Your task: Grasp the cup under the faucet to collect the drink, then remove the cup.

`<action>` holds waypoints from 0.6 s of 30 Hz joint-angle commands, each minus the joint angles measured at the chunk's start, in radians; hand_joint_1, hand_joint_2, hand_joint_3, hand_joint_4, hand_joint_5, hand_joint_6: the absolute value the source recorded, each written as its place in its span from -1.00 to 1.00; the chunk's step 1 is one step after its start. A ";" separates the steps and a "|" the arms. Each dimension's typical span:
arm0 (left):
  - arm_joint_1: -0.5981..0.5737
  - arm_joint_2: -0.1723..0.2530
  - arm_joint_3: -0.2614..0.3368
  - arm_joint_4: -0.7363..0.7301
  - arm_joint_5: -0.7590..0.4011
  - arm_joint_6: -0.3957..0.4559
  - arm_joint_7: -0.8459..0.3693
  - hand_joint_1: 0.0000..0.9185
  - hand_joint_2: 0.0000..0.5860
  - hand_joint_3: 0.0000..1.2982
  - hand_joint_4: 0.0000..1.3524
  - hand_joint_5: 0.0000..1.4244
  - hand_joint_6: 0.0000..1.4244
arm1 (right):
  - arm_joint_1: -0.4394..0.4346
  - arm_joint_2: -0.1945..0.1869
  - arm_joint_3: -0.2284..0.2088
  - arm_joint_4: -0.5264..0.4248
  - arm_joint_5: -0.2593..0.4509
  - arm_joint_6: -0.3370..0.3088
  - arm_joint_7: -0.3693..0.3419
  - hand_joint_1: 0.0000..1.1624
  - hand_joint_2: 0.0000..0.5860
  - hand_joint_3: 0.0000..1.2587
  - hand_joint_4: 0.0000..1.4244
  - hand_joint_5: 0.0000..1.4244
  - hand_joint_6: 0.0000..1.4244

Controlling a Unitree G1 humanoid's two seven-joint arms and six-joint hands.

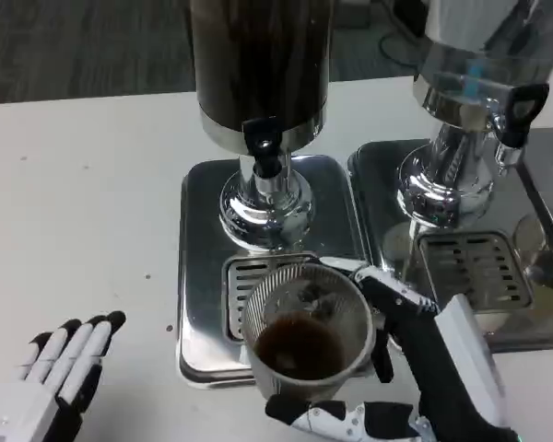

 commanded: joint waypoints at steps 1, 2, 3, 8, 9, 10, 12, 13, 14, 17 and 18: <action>0.022 -0.027 -0.007 -0.016 0.026 0.019 0.029 -1.00 -0.85 -1.00 -1.00 -1.00 -1.00 | 0.007 0.013 0.000 -0.035 0.023 -0.040 0.020 0.46 -0.20 -0.16 -0.02 0.33 0.85; 0.026 -0.033 -0.010 -0.021 0.031 0.023 0.030 -1.00 -0.85 -1.00 -1.00 -1.00 -1.00 | 0.014 0.013 -0.001 -0.038 0.026 -0.045 0.024 0.45 -0.20 -0.16 -0.02 0.33 0.85; 0.028 -0.038 -0.011 -0.024 0.035 0.026 0.030 -1.00 -0.85 -1.00 -1.00 -1.00 -1.00 | 0.019 0.014 -0.003 -0.040 0.028 -0.048 0.028 0.45 -0.20 -0.16 -0.02 0.33 0.85; 0.048 -0.047 0.000 -0.031 0.031 0.035 0.033 -1.00 -0.86 -1.00 -1.00 -1.00 -1.00 | 0.023 0.014 0.002 -0.048 0.025 -0.048 0.057 0.42 -0.18 -0.15 -0.02 0.33 0.85; 0.052 -0.047 0.005 -0.031 0.027 0.034 0.033 -1.00 -0.86 -1.00 -1.00 -1.00 -1.00 | 0.022 0.018 0.005 -0.052 0.021 -0.043 0.062 0.41 -0.18 -0.15 -0.02 0.33 0.85; 0.056 -0.046 0.007 -0.030 0.024 0.033 0.032 -1.00 -0.86 -1.00 -1.00 -1.00 -1.00 | 0.023 0.021 0.007 -0.056 0.016 -0.040 0.066 0.41 -0.18 -0.15 -0.01 0.33 0.85; 0.058 -0.045 0.007 -0.028 0.022 0.032 0.030 -1.00 -0.86 -1.00 -1.00 -1.00 -1.00 | 0.030 0.030 0.004 -0.062 0.006 -0.037 0.060 0.41 -0.17 -0.15 -0.01 0.33 0.85; 0.058 -0.045 0.007 -0.027 0.021 0.031 0.030 -1.00 -0.86 -1.00 -1.00 -1.00 -1.00 | 0.033 0.033 0.003 -0.064 0.005 -0.036 0.059 0.41 -0.17 -0.15 -0.01 0.33 0.85; 0.056 -0.045 0.006 -0.027 0.021 0.032 0.029 -1.00 -0.86 -1.00 -1.00 -1.00 -1.00 | 0.030 0.032 0.004 -0.064 0.006 -0.037 0.064 0.42 -0.17 -0.15 -0.01 0.33 0.85; 0.053 -0.044 0.002 -0.025 0.023 0.032 0.028 -1.00 -0.86 -1.00 -1.00 -1.00 -1.00 | 0.031 0.031 0.003 -0.058 0.009 -0.040 0.070 0.42 -0.17 -0.15 -0.01 0.33 0.85; 0.048 -0.044 -0.001 -0.021 0.020 0.032 0.023 -1.00 -0.86 -1.00 -1.00 -1.00 -1.00 | 0.033 0.035 0.000 -0.053 0.015 -0.040 0.066 0.41 -0.17 -0.15 -0.01 0.33 0.85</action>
